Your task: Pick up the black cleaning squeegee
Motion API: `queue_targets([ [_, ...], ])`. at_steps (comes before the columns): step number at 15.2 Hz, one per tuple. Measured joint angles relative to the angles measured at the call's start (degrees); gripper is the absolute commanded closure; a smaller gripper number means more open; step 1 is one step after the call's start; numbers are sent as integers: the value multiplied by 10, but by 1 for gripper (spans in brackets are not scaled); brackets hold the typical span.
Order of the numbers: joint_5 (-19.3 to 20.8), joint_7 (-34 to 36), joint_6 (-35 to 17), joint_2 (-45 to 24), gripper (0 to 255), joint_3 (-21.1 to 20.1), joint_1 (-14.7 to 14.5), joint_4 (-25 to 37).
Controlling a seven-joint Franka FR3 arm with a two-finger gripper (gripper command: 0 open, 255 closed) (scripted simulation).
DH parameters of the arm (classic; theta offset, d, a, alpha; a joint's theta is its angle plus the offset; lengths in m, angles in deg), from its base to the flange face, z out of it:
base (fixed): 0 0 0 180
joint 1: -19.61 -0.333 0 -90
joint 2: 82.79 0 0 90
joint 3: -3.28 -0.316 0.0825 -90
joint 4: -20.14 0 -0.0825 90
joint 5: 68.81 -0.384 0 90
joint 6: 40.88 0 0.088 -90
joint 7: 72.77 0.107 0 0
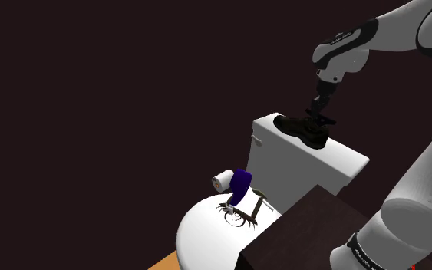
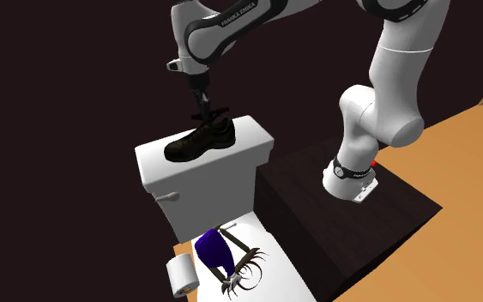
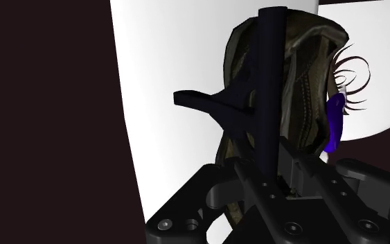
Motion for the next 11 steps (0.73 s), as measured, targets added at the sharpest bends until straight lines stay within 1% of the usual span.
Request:
queue_targets([
  [4,5,2,13,6,255,1,0,7],
  [11,16,11,63,23,255,1,-2,42],
])
